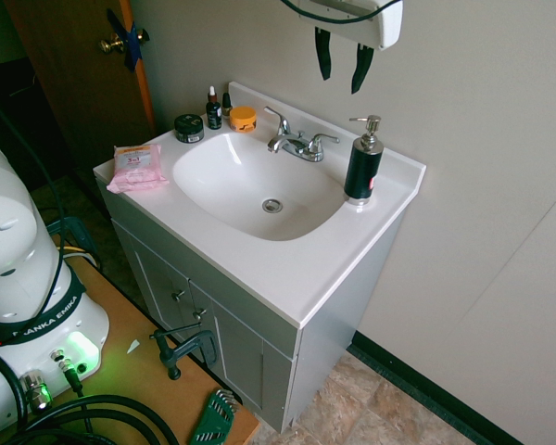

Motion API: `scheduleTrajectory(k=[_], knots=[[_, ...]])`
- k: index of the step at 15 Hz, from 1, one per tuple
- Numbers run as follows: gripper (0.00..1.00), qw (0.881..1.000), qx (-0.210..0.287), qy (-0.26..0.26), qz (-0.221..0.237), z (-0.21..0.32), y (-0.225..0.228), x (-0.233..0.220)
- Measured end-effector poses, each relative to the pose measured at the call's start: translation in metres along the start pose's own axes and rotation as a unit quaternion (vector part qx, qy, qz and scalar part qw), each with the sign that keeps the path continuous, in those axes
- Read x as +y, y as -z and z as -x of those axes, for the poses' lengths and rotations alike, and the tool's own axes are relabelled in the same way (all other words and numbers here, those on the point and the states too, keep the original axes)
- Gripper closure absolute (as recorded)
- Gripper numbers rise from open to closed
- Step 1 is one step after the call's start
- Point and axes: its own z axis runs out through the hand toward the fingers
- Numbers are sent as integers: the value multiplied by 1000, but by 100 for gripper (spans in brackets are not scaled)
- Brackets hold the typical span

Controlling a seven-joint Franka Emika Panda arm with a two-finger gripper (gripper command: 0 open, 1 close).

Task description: Sanitize yourself

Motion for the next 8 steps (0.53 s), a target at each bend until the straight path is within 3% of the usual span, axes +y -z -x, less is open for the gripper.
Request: scheduleTrajectory(k=[8], knots=[[100,1000,-2,-25,6,-44,-10,18]])
